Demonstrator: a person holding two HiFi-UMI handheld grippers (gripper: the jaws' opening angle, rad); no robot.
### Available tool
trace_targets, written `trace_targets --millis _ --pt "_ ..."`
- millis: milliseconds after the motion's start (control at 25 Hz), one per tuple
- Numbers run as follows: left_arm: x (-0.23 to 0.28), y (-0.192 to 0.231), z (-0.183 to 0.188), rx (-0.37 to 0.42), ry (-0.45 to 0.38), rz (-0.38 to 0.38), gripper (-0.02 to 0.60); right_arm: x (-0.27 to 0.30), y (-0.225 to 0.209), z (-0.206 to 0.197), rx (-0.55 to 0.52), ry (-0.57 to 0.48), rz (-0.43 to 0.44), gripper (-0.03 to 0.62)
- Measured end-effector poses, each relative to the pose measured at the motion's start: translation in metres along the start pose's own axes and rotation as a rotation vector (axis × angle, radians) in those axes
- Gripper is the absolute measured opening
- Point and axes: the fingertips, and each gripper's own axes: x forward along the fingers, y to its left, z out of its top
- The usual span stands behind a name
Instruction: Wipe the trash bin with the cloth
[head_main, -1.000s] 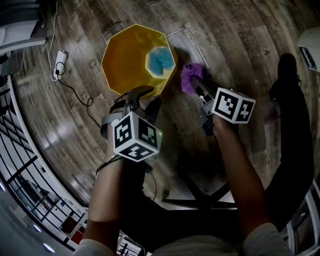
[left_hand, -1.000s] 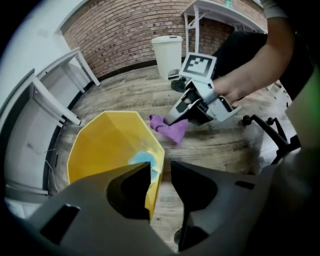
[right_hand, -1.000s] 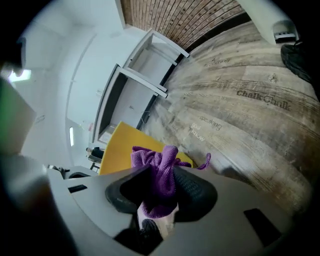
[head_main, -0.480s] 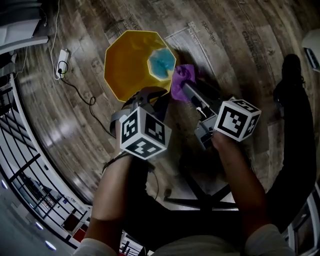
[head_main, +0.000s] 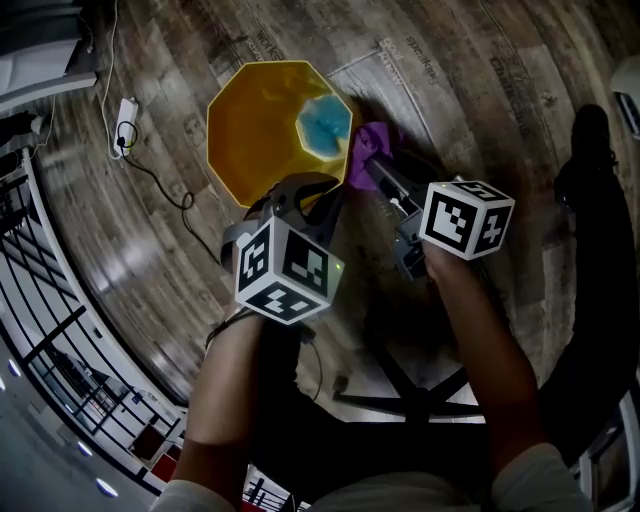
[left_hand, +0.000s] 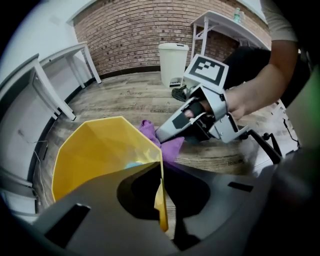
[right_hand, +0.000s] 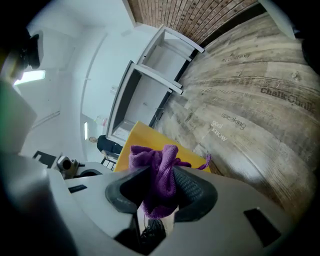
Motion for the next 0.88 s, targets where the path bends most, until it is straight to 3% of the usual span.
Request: trace_targets --millis 480,880 --pt "-0.001 0.000 0.001 -0.016 -0.020 -0.010 0.012 0.033 -0.061 -0.022 -0.031 0.077 -0.139 0.140" --pt "-0.002 0.000 0.003 -0.033 -0.040 -0.012 0.012 0.074 -0.134 -0.041 -0.081 0.205 -0.315 0.140"
